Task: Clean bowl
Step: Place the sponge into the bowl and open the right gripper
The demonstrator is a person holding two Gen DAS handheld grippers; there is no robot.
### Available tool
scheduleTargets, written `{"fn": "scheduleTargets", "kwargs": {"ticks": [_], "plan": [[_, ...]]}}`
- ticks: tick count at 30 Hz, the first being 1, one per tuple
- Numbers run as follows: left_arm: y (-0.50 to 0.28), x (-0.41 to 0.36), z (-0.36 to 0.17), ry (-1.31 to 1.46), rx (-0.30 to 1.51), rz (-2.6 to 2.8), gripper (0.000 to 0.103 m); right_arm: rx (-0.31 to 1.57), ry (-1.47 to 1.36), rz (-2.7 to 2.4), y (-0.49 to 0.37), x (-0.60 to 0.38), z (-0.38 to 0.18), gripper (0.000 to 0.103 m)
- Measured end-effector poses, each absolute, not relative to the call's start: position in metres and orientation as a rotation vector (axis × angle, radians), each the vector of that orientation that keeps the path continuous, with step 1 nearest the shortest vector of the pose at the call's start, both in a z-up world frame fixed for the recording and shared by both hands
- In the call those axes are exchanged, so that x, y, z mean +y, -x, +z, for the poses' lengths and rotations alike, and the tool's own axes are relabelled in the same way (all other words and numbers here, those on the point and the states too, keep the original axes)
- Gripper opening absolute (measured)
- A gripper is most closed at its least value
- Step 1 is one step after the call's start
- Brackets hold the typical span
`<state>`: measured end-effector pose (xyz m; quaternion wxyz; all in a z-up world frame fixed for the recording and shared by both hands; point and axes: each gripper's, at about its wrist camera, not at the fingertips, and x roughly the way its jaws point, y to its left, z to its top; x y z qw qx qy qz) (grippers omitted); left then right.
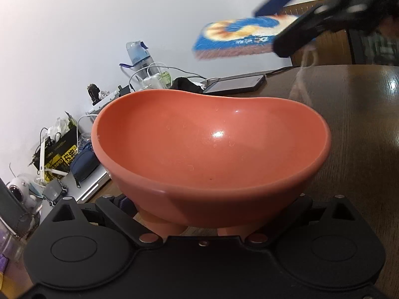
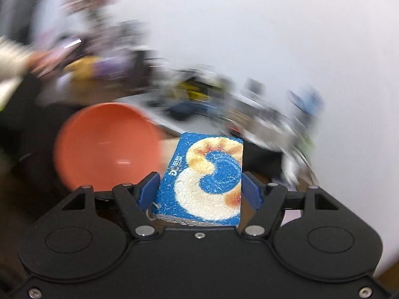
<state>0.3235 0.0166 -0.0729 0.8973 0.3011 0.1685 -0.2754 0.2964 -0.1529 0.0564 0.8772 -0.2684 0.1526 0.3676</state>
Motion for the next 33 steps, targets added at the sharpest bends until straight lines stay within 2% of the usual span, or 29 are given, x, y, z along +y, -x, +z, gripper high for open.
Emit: {"fn": "scheduleTargets", "kwargs": {"ticks": [5,14,20,33], "plan": [[-0.316,0.013,-0.075,-0.661,0.315,-0.569,0.098,0.369,0.704,0.922,-0.307,-0.129,0.050,0.075],[-0.312,0.012,-0.076,-0.672,0.306,-0.564,0.098,0.392,0.741,0.996,-0.326,-0.106,0.034,0.076],[-0.312,0.012,-0.075,-0.667,0.309,-0.567,0.098,0.388,0.735,0.980,-0.325,-0.109,0.038,0.085],[-0.313,0.014,-0.074,-0.661,0.315,-0.569,0.098,0.349,0.799,0.969,-0.317,-0.114,0.045,0.089]]}}
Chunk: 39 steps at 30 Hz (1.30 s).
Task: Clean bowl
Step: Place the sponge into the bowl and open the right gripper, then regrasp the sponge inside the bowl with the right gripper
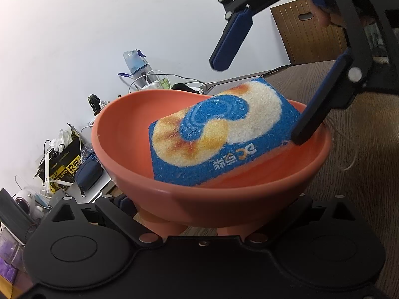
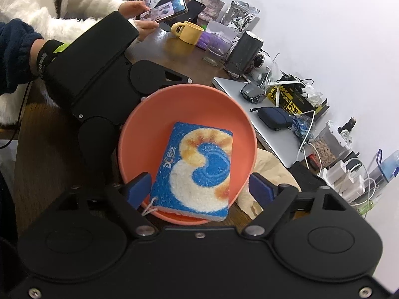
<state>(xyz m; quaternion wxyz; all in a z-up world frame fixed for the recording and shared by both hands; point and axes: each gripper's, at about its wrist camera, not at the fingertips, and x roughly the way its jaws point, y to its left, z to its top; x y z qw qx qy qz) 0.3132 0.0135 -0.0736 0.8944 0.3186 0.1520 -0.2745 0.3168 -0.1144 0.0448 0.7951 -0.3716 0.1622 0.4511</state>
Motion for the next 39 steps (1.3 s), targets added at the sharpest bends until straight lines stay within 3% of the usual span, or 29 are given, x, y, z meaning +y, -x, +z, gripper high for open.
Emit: {"fn": "scheduleTargets", "kwargs": {"ticks": [17,30,39], "plan": [[-0.309,0.012,-0.076,-0.684,0.296,-0.559,0.098,0.427,0.624,0.925,-0.300,-0.157,0.040,0.092],[-0.301,0.006,-0.080,-0.732,0.256,-0.532,0.098,0.673,-0.126,0.753,-0.330,-0.198,0.035,0.092],[-0.297,-0.001,-0.082,-0.755,0.233,-0.531,0.098,0.732,-0.307,0.620,-0.341,-0.177,0.022,0.092]]}}
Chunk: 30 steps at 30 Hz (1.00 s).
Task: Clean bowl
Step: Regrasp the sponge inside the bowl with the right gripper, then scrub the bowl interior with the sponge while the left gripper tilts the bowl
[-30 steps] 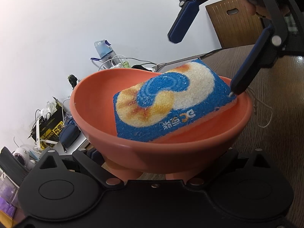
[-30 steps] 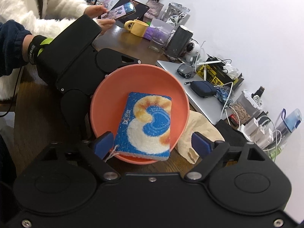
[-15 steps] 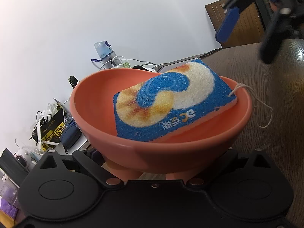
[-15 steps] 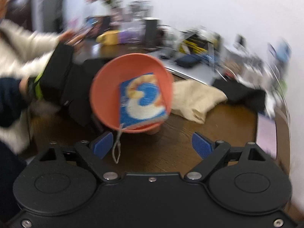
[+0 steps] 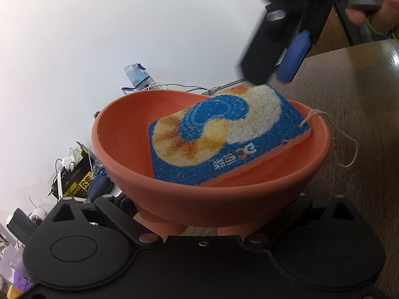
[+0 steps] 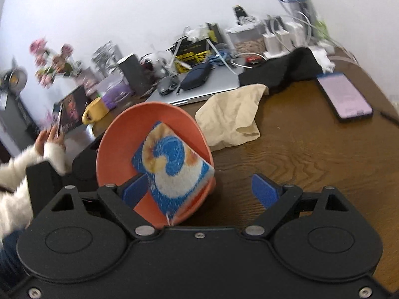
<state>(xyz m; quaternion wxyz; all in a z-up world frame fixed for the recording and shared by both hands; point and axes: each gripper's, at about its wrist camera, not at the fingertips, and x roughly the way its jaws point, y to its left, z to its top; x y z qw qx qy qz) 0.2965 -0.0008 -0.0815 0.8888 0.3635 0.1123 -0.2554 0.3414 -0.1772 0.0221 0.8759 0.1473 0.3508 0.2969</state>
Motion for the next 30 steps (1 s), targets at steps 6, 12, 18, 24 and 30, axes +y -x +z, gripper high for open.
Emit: {"fn": "scheduleTargets", "kwargs": {"ticks": [6,12,18,24,30], "plan": [[-0.294,-0.003,-0.083,-0.769,0.221,-0.524,0.098,0.779,-0.369,0.592,-0.358,-0.154,0.004,0.092],[-0.293,-0.003,-0.083,-0.767,0.223,-0.526,0.098,0.777,-0.415,0.559,-0.356,-0.162,-0.001,0.072],[-0.289,-0.005,-0.084,-0.776,0.215,-0.523,0.098,0.657,-0.215,0.525,-0.333,-0.152,0.019,0.053],[-0.287,-0.007,-0.084,-0.777,0.215,-0.522,0.098,0.596,-0.133,0.494,-0.320,-0.144,0.027,0.053],[-0.279,-0.008,-0.086,-0.775,0.216,-0.522,0.098,0.505,0.006,0.505,-0.309,-0.134,0.037,0.026]]}}
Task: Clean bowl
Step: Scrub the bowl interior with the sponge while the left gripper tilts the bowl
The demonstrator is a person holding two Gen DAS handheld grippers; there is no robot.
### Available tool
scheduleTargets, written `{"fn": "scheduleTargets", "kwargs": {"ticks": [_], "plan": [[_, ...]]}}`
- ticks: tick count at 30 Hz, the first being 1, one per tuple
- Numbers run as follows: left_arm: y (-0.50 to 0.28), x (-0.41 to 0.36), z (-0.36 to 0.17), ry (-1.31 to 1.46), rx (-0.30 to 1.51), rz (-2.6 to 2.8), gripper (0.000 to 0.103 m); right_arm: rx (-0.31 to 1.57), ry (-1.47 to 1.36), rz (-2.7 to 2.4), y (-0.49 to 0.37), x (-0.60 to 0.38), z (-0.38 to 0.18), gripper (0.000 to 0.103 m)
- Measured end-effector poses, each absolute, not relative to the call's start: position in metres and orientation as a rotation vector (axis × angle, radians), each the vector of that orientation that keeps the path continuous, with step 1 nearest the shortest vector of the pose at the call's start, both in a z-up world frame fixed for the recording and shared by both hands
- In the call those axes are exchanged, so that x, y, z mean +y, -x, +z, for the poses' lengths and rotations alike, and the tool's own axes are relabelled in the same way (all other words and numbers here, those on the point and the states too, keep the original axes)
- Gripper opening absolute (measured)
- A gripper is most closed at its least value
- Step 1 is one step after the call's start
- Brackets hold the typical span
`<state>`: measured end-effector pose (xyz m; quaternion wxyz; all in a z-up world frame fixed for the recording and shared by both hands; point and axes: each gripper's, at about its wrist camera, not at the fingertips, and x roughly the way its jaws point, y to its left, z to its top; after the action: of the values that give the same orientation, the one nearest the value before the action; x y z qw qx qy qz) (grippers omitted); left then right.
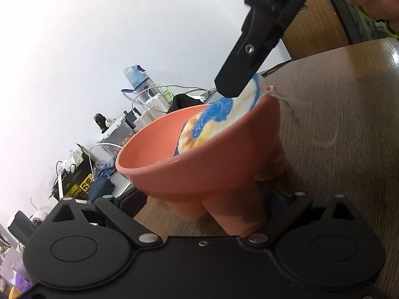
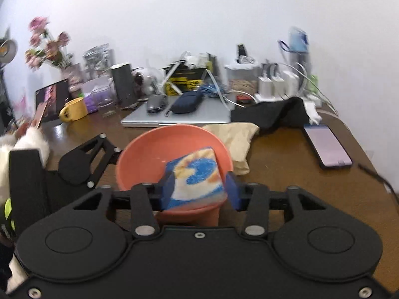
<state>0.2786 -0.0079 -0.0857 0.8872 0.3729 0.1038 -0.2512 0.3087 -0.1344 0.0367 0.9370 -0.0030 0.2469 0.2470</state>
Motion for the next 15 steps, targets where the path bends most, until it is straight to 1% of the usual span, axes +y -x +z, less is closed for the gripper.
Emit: {"fn": "scheduleTargets", "kwargs": {"ticks": [1,2,5,11,15], "plan": [[-0.276,-0.008,-0.087,-0.781,0.210,-0.520,0.097,0.519,0.022,0.489,-0.314,-0.133,0.034,0.008],[-0.277,-0.007,-0.087,-0.781,0.209,-0.519,0.097,0.523,0.025,0.486,-0.315,-0.132,0.034,0.006],[-0.277,-0.006,-0.085,-0.782,0.207,-0.520,0.097,0.558,0.031,0.501,-0.325,-0.130,0.030,0.004],[-0.274,-0.003,-0.084,-0.787,0.199,-0.521,0.096,0.573,0.115,0.569,-0.328,-0.118,0.025,0.004],[-0.272,-0.003,-0.085,-0.788,0.198,-0.537,0.095,0.585,0.091,0.604,-0.332,-0.120,0.028,0.004]]}}
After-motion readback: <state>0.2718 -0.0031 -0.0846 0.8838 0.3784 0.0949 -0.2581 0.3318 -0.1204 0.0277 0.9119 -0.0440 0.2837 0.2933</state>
